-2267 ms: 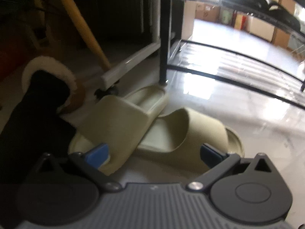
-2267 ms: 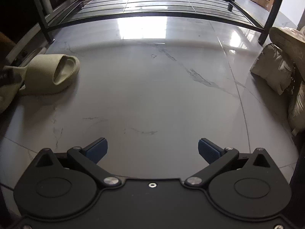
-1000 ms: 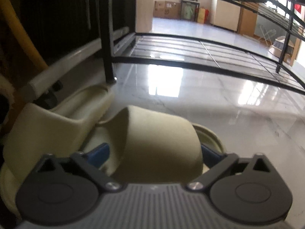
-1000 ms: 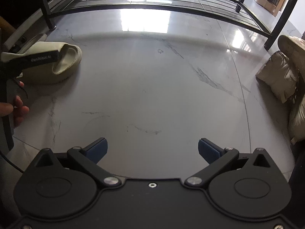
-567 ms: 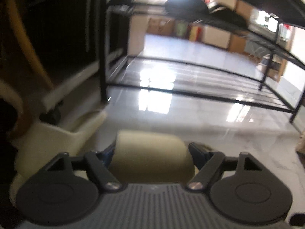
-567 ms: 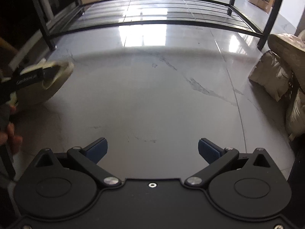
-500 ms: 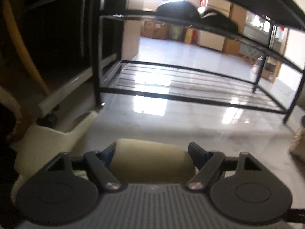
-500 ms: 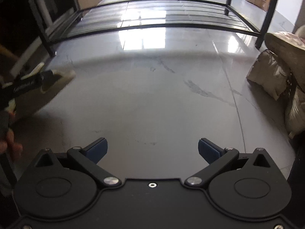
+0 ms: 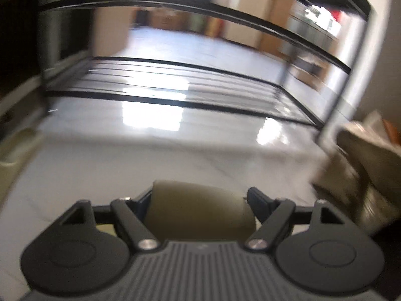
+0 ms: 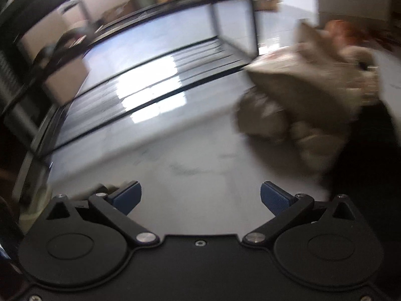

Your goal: Organize scattered shoes

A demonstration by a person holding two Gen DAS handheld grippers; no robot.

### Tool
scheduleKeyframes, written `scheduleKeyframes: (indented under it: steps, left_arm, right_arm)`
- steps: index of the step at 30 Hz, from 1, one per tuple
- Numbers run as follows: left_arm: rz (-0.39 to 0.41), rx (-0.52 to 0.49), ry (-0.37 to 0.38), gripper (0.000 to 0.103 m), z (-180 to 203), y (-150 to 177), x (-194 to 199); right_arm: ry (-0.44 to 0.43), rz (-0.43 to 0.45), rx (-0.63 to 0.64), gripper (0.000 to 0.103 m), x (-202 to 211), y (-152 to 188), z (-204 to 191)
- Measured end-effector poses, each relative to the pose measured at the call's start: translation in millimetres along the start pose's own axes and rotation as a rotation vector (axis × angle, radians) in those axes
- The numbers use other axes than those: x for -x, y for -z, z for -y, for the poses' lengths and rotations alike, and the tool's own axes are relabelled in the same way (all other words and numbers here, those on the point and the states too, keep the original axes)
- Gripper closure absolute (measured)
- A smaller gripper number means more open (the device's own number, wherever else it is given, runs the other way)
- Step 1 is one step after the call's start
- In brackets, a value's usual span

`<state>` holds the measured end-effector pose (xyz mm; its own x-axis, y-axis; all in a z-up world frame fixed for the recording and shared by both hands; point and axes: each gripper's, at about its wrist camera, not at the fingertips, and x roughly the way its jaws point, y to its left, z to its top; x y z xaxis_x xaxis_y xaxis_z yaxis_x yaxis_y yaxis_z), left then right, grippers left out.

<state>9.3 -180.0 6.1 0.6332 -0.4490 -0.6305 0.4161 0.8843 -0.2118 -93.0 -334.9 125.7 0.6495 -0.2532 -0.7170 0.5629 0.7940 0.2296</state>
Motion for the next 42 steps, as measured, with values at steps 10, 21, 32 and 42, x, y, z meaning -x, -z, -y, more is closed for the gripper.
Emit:
scheduleKeyframes:
  steps: [10,21,32,42]
  left_arm:
    - [-0.149,-0.100,0.059,0.008,27.5,38.2,3.7]
    - [0.037,-0.036,-0.133,0.002,-72.3,3.5,65.5]
    - [0.077,0.073,-0.342,0.001,-159.6,3.3,95.3]
    - [0.032,0.118,-0.376,0.001,-171.4,15.0,83.0]
  right_arm:
    - [0.075,-0.037,-0.145,0.000,-7.6,10.7,56.6]
    - [-0.081,-0.101,0.109,0.000,-28.0,21.0,-1.5]
    - [-0.120,-0.213,0.314,0.000,-55.3,43.4,-50.8]
    - [-0.267,-0.211,0.874,0.000,-66.4,78.3,-97.7]
